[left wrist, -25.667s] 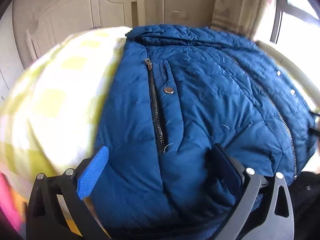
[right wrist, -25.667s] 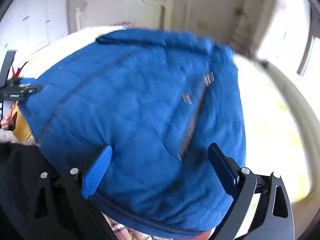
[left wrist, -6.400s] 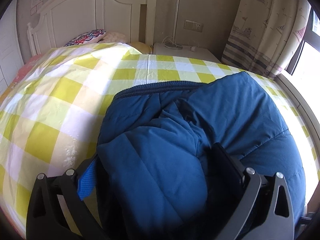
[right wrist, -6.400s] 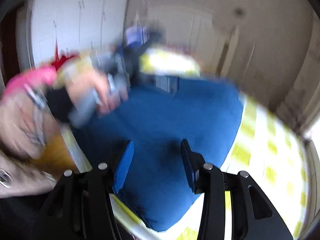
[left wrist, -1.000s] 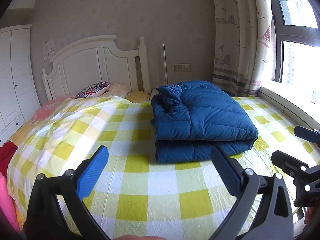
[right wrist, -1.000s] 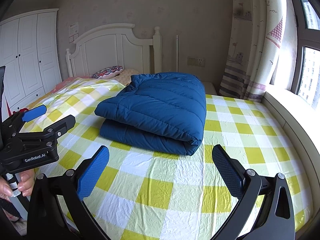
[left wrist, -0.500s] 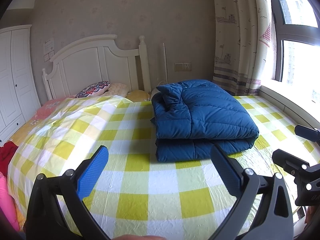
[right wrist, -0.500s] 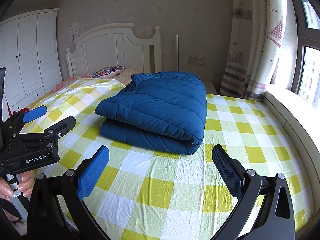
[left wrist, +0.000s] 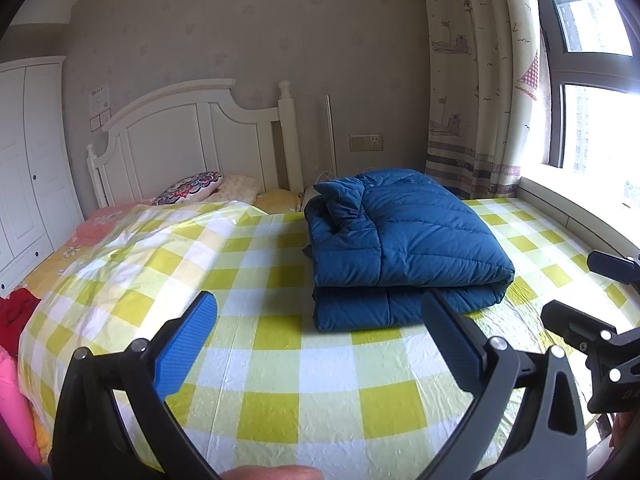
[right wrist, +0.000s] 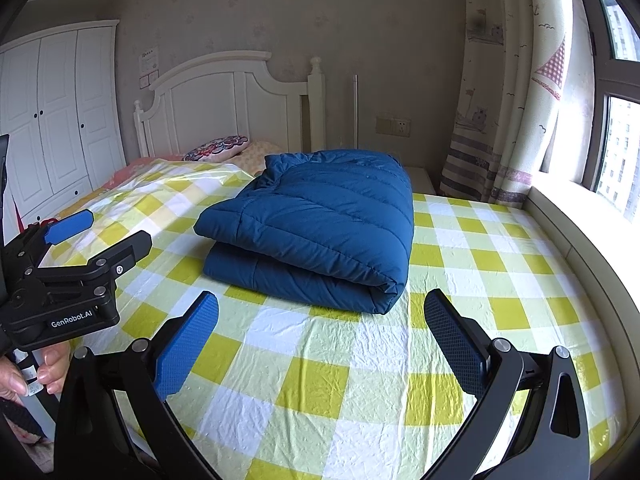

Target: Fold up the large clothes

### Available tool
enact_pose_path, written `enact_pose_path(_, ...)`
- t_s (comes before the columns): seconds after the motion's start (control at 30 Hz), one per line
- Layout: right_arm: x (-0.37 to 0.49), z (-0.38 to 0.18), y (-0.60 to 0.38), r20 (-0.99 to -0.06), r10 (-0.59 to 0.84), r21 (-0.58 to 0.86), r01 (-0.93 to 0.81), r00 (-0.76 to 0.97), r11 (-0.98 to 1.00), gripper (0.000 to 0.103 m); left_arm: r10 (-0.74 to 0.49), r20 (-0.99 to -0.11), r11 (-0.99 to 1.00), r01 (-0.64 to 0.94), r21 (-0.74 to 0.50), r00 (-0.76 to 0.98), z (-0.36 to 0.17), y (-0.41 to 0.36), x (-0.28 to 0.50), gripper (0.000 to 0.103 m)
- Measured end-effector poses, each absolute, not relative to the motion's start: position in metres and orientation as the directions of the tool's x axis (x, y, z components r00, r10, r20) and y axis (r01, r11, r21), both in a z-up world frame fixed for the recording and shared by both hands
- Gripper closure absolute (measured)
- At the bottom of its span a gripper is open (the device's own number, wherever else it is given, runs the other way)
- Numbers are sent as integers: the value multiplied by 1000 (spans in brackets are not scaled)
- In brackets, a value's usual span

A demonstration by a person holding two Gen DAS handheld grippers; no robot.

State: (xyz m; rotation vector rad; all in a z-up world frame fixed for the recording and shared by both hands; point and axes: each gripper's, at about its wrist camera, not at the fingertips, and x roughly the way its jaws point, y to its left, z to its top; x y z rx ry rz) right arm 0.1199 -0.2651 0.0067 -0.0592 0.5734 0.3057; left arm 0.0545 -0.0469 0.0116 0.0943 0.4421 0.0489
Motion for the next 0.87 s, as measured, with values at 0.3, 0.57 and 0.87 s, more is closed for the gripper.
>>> enact_pose_path(0.3,120,8,-264,-543,269,31,-301,795,953,4,73,-417,994,-33,101,906,13,-46,54,2)
enact_pose_path(0.57,123,-1,-261,-564,276,34,-312,778,949,4,-26,-427,994,70,88,904,8,-58,58,2)
enact_pose_path(0.87,161,-15,-318,-614,222,96,-207,757,974,4,45,-613,998,-13,57,789,-14,47,161,2)
